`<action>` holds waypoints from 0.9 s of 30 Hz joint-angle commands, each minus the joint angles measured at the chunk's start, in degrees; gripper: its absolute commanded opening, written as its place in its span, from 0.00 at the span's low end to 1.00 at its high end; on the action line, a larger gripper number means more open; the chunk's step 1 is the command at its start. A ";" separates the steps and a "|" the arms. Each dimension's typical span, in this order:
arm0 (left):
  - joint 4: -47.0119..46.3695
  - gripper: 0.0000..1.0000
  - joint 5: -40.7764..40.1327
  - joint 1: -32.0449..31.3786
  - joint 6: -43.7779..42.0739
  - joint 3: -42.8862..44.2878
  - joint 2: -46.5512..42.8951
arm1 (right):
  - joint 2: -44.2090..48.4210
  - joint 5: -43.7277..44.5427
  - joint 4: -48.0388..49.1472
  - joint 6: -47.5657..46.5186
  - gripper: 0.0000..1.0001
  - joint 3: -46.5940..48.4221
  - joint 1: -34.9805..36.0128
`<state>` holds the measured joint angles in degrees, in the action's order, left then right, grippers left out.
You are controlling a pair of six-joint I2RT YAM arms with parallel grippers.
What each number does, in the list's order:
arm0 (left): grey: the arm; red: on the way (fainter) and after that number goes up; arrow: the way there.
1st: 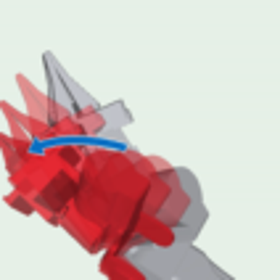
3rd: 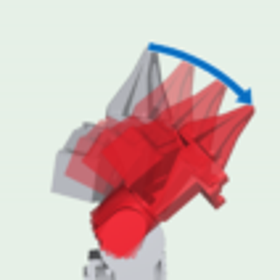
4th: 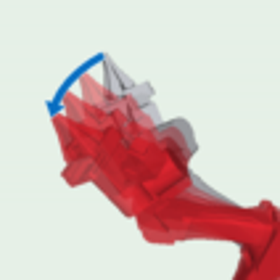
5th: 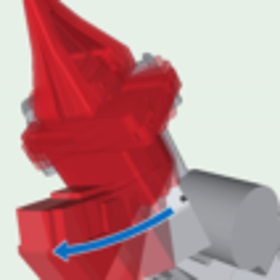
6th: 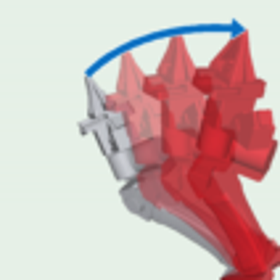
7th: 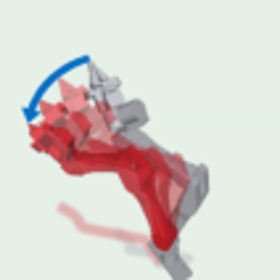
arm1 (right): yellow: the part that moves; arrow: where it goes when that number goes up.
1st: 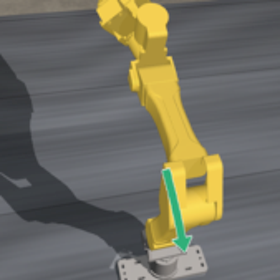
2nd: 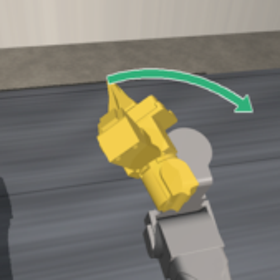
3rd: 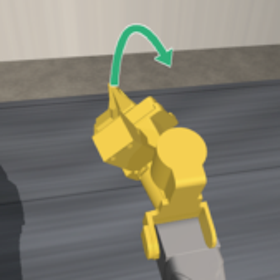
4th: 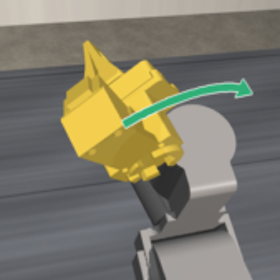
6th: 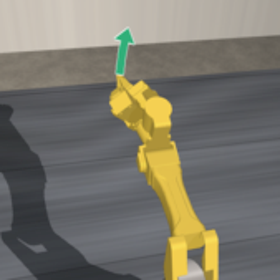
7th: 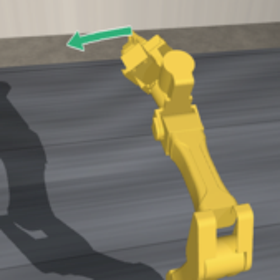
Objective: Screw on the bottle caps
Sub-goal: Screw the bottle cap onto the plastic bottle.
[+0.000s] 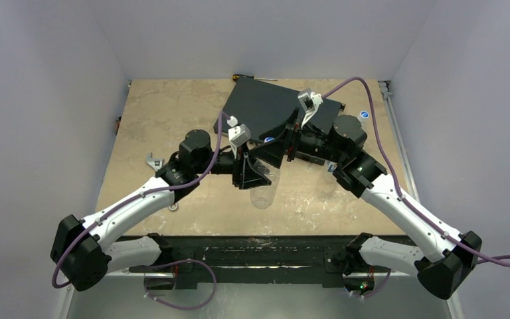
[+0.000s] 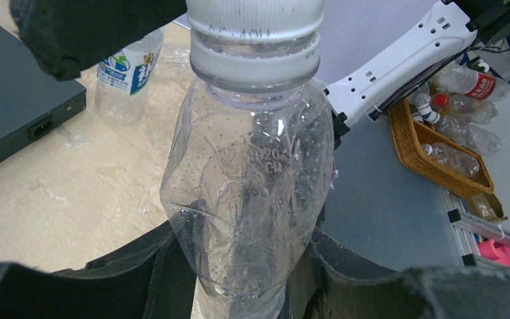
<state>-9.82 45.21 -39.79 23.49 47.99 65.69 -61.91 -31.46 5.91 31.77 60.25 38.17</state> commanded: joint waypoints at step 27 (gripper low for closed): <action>-7.74 0.00 3.69 6.90 6.44 -3.30 2.80 | 3.33 -0.43 -0.84 -2.71 0.87 2.03 0.57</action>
<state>-15.70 50.26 -35.05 27.11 45.60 67.77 -61.71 -30.94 4.14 30.13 60.73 38.24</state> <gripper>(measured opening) 0.442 0.870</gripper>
